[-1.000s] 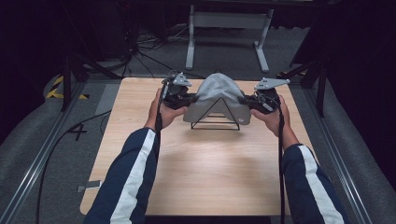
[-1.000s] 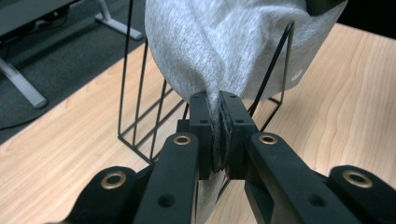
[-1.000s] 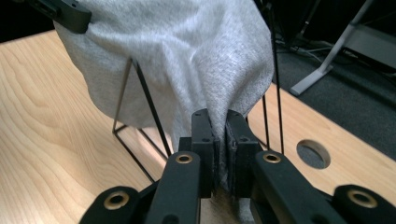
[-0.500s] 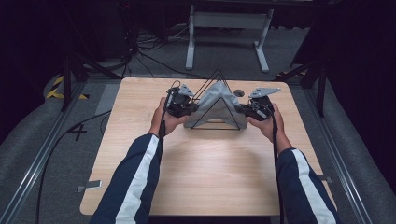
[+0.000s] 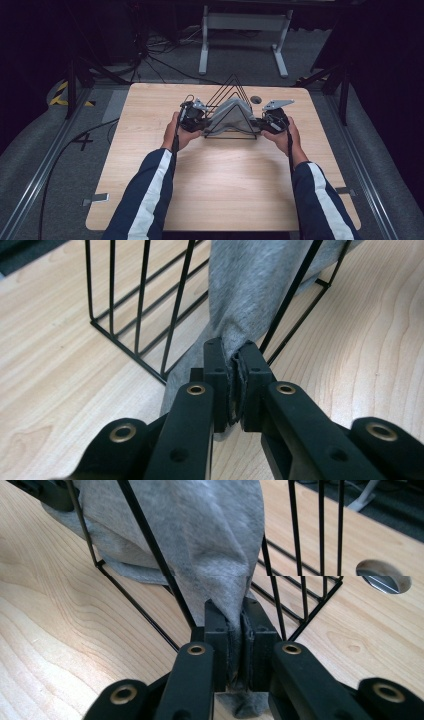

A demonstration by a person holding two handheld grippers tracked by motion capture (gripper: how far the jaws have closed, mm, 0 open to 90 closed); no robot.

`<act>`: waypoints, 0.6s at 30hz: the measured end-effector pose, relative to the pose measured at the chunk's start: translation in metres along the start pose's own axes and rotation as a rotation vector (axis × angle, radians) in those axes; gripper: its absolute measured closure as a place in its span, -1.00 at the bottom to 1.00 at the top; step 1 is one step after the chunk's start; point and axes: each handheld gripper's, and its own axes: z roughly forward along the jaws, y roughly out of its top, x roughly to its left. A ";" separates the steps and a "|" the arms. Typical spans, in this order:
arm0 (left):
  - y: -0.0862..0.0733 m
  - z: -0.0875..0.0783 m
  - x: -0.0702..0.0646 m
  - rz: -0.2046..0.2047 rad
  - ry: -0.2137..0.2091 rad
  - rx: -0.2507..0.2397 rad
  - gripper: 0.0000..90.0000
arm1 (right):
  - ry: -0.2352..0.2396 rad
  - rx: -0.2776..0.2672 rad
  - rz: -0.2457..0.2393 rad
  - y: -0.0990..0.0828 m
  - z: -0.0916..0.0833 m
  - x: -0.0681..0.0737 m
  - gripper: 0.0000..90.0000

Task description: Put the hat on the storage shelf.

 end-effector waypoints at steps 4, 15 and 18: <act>-0.002 0.005 -0.002 -0.004 0.001 0.005 0.90 | -0.013 0.018 -0.006 -0.001 0.004 0.002 0.87; -0.001 -0.004 -0.002 0.013 0.026 0.001 0.90 | -0.031 0.032 -0.028 0.002 -0.001 0.004 0.86; 0.002 -0.007 -0.003 0.034 0.043 0.010 0.90 | -0.041 0.039 -0.039 0.005 -0.005 0.006 0.86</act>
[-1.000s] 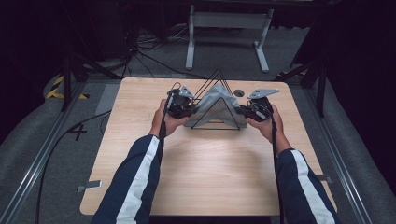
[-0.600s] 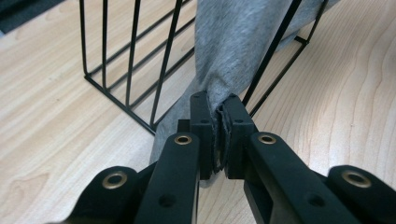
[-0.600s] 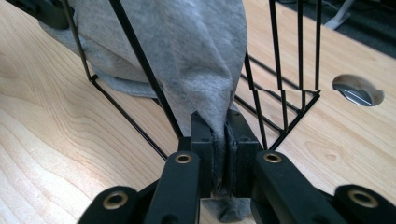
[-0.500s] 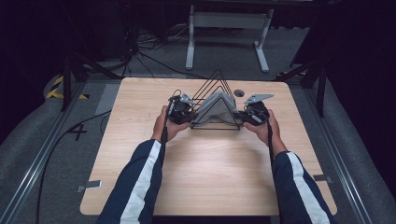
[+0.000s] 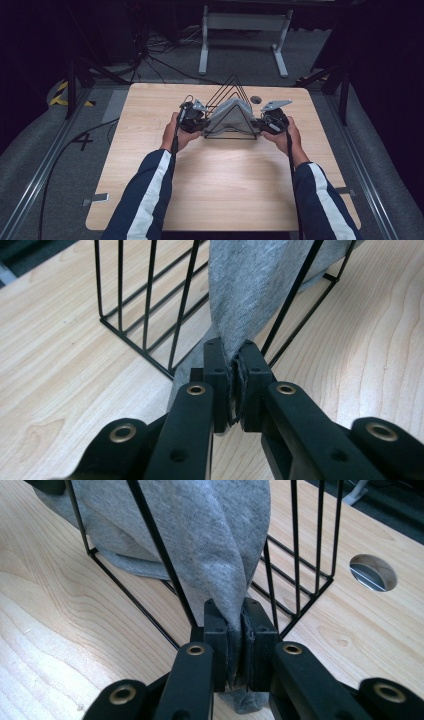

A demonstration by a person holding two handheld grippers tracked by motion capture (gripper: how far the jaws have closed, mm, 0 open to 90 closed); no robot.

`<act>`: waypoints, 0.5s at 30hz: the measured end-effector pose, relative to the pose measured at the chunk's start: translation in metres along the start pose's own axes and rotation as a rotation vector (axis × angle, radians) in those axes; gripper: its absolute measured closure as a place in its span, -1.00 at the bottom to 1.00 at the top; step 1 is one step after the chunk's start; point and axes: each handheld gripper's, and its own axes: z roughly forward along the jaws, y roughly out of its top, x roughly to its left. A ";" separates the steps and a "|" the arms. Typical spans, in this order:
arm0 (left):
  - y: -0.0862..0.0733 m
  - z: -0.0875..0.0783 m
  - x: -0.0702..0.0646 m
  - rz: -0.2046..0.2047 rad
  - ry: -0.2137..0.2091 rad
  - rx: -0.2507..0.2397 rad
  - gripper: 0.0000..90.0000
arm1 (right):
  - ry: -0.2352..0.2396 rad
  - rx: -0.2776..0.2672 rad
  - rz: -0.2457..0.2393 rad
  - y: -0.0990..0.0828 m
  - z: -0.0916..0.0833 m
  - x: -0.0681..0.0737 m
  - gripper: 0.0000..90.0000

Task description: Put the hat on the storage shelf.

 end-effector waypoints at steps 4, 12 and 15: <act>0.001 -0.004 0.000 0.006 0.010 -0.001 0.88 | -0.013 0.003 -0.012 0.002 -0.004 0.001 0.84; 0.001 -0.015 0.001 0.013 0.032 -0.006 0.80 | -0.039 0.001 0.000 0.003 -0.012 0.000 0.74; 0.000 -0.021 0.002 0.026 0.044 -0.006 0.80 | -0.049 -0.002 -0.001 0.002 -0.020 -0.002 0.71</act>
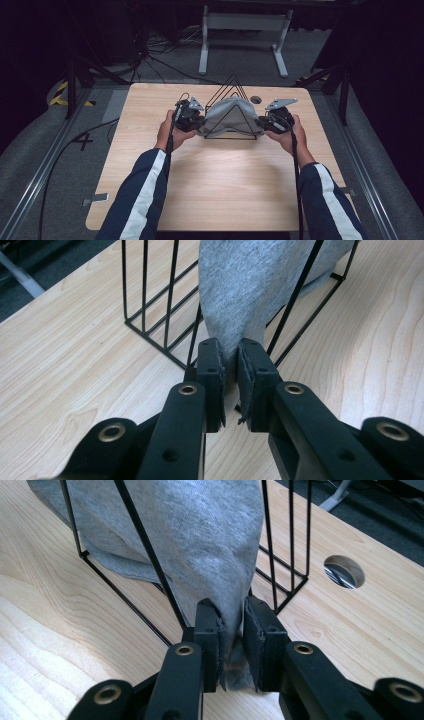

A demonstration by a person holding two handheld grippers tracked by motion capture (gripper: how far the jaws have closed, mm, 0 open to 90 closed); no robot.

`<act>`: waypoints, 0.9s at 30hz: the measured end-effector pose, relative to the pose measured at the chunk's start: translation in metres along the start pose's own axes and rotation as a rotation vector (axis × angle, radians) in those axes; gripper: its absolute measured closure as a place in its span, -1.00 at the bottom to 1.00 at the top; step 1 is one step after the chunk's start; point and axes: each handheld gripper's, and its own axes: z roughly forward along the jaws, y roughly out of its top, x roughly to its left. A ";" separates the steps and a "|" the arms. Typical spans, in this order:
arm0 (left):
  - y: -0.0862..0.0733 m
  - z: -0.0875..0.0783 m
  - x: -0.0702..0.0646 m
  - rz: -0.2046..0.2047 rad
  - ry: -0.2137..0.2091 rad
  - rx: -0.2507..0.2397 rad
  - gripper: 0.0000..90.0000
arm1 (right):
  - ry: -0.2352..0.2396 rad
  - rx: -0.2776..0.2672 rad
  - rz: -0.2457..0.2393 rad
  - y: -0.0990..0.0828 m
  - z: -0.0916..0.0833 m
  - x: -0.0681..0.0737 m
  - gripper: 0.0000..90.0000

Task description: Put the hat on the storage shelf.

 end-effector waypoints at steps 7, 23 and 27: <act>-0.009 -0.012 0.001 0.018 -0.003 0.017 0.80 | -0.003 -0.001 -0.005 -0.003 -0.013 -0.001 0.71; -0.045 -0.044 0.001 0.076 -0.005 0.062 0.80 | 0.015 0.016 -0.019 -0.018 -0.026 0.004 0.69; -0.055 -0.050 -0.003 0.103 0.001 0.076 0.79 | 0.018 0.024 -0.027 -0.023 -0.029 0.005 0.68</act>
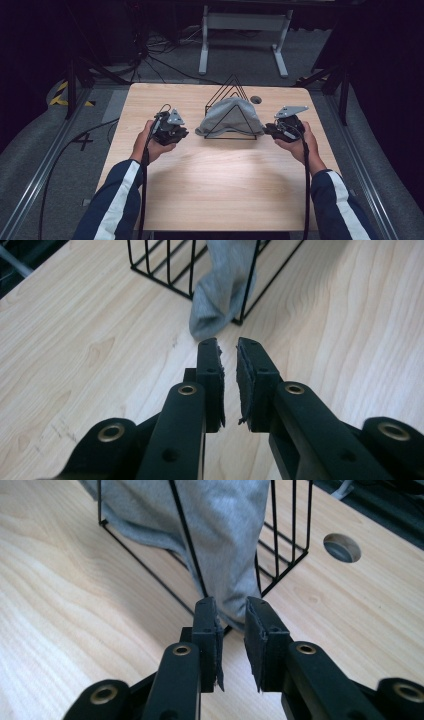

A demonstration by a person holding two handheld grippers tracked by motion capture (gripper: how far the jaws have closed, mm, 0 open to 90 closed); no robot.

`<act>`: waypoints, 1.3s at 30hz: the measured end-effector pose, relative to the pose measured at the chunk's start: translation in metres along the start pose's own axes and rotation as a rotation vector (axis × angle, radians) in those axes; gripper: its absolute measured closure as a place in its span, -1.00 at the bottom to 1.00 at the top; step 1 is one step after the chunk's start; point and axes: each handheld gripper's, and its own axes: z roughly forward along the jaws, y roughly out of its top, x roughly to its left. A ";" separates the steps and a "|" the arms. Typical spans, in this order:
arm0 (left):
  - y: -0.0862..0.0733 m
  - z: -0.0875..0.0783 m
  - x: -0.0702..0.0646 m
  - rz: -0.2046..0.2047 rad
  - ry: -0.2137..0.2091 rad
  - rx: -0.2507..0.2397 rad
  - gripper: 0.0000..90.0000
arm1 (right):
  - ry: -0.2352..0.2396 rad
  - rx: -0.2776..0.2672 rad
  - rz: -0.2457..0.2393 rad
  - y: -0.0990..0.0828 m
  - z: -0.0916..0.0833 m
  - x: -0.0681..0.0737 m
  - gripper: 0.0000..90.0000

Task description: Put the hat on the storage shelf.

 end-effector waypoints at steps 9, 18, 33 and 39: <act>-0.031 -0.007 -0.010 0.027 0.013 0.046 0.77 | -0.007 0.013 -0.014 -0.019 -0.009 0.004 0.67; -0.062 -0.021 -0.019 0.018 0.004 0.068 0.74 | 0.006 0.031 -0.020 -0.042 -0.016 0.011 0.64; -0.104 -0.043 -0.036 0.024 -0.016 0.095 0.54 | 0.030 0.024 -0.023 -0.085 -0.038 0.024 0.40; -0.118 -0.046 -0.042 0.006 -0.020 0.097 0.45 | 0.030 0.026 -0.019 -0.100 -0.041 0.028 0.32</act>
